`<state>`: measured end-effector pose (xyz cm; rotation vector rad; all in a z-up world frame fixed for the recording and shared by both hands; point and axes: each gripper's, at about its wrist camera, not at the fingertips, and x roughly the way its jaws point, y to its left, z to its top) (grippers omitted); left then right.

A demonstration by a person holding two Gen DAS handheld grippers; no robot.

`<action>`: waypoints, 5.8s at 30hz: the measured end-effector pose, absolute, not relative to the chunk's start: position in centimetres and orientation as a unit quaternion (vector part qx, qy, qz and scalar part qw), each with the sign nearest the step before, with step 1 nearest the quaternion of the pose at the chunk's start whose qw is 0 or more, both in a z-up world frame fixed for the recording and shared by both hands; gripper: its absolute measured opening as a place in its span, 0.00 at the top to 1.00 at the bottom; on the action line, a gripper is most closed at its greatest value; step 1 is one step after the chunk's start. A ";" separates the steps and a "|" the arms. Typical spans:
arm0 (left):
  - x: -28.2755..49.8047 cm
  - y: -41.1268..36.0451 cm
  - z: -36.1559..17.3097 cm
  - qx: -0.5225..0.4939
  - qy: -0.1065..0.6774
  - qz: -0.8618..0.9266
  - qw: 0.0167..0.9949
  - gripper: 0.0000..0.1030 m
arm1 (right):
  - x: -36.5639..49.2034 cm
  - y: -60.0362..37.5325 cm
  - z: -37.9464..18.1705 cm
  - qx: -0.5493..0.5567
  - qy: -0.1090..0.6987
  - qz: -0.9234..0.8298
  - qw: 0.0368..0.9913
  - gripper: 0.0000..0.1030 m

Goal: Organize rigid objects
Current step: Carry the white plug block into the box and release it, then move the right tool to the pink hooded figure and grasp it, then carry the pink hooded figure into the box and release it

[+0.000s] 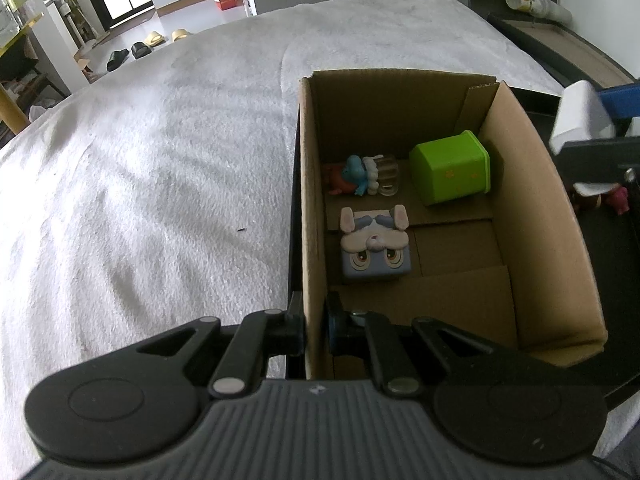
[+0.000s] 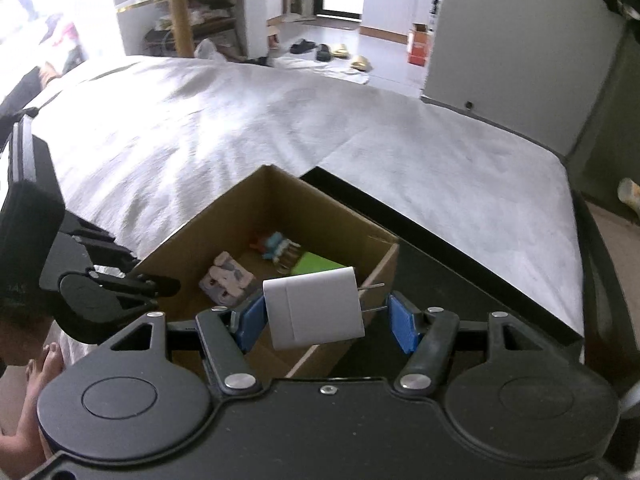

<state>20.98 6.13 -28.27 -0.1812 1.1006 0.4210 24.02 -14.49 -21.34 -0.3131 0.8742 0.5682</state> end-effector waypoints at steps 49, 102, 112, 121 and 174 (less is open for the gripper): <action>21.0 6.2 -28.1 -0.103 0.518 0.207 0.823 0.91 | 23.9 -7.9 -24.9 -0.333 0.355 0.328 0.810 0.35; 21.0 6.2 -28.1 -0.114 0.518 0.226 0.817 0.91 | 24.0 -28.5 -25.2 -0.164 0.444 0.158 0.866 0.32; 21.0 6.2 -28.1 -0.115 0.518 0.228 0.817 0.91 | 25.3 -29.0 -28.5 -0.157 0.478 0.147 0.852 0.44; 21.0 6.2 -28.1 -0.118 0.517 0.232 0.815 0.91 | 26.6 -28.2 -30.2 -0.161 0.492 0.125 0.846 0.46; 21.4 6.2 -27.9 -0.133 0.507 0.244 0.816 0.92 | 23.6 -24.4 -21.6 -0.076 0.462 0.133 0.873 0.63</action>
